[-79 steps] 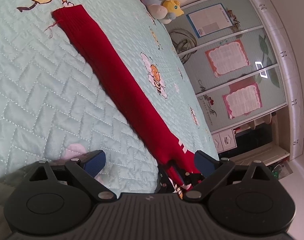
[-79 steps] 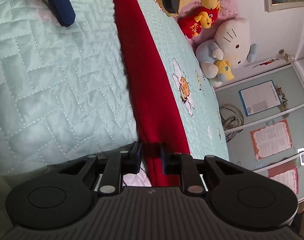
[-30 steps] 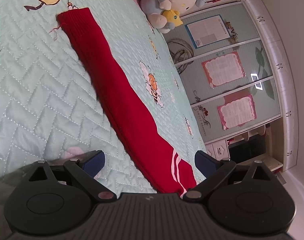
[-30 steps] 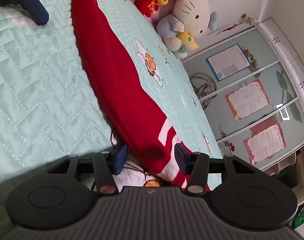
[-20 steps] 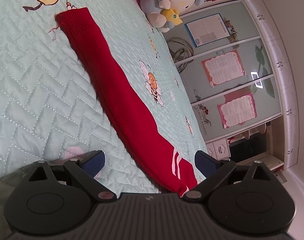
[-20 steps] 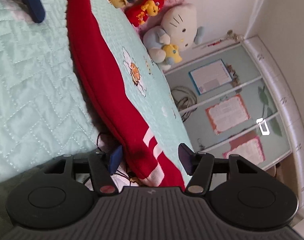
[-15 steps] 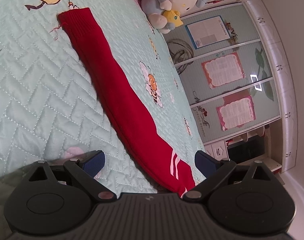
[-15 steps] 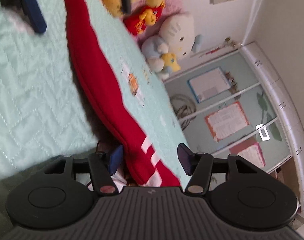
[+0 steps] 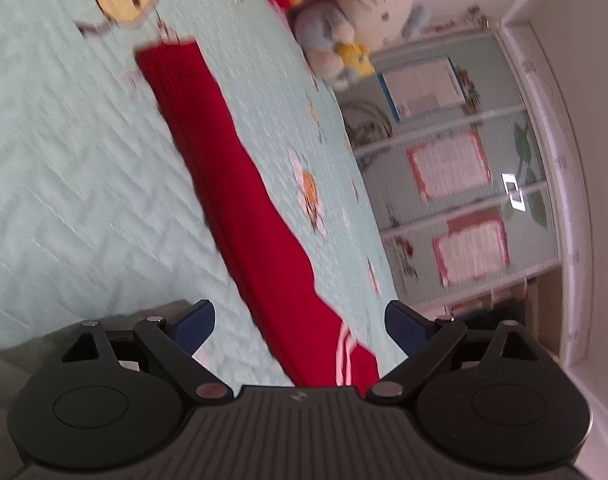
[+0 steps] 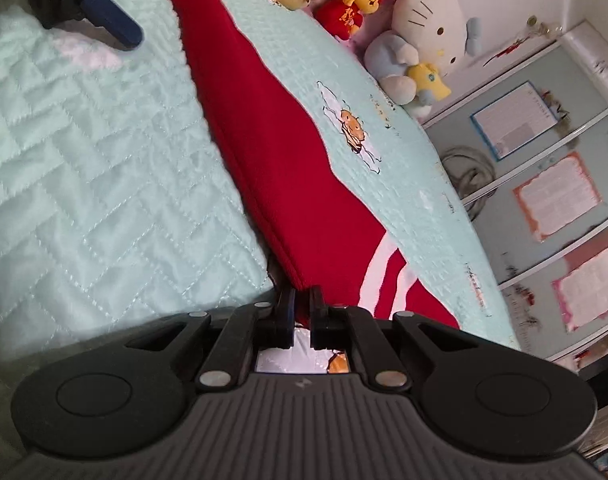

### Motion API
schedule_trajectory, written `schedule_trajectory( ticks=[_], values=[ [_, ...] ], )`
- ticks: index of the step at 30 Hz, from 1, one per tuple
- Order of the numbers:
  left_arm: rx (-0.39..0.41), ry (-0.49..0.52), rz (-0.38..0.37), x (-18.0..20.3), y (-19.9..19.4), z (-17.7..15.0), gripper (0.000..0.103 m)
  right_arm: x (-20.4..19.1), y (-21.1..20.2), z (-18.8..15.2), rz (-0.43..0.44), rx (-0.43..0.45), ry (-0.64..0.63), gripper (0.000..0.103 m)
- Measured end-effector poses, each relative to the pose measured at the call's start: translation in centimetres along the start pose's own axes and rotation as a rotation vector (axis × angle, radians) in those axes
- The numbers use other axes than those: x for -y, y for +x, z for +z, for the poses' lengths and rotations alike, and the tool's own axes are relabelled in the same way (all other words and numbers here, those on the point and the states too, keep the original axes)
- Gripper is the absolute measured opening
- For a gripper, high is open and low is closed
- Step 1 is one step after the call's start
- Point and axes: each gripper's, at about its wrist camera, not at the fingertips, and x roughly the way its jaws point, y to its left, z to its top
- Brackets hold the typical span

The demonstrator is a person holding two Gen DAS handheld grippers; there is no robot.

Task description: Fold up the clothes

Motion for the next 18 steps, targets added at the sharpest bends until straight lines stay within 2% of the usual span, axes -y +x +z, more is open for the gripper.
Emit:
schedule_trajectory(
  ticks=[3, 4, 5, 8, 9, 13, 15, 18],
  values=[
    [0.095, 0.001, 0.011, 0.2, -1.6, 0.7, 0.094, 1.0, -1.3, 0.8, 0.087, 0.003, 0.068, 0.01],
    [0.132, 0.0, 0.014, 0.2, -2.3, 1.0, 0.094, 1.0, -2.1, 1.3, 0.105, 0.036, 0.102, 0.012],
    [0.173, 0.0, 0.02, 0.3, -3.0, 1.3, 0.095, 1.0, -2.9, 1.9, 0.122, 0.069, 0.137, 0.02],
    [0.29, -0.002, 0.049, 0.6, -5.0, 1.9, 0.095, -0.6, -3.8, 4.8, 0.087, 0.17, 0.102, 0.052],
    [0.318, -0.009, 0.06, 0.7, -5.5, 2.2, 0.096, -1.8, -3.5, 5.7, 0.077, 0.199, 0.047, 0.054],
    [0.404, -0.04, 0.095, 0.6, -7.5, 3.1, 0.096, -6.3, -1.4, 8.6, 0.075, 0.264, -0.158, 0.051],
    [0.444, -0.051, 0.111, 0.4, -8.3, 3.6, 0.096, -7.7, -0.5, 9.6, 0.075, 0.285, -0.211, 0.037],
    [0.495, -0.05, 0.121, 0.2, -9.3, 4.3, 0.096, -8.9, 0.5, 10.9, 0.071, 0.296, -0.251, 0.027]
  ],
)
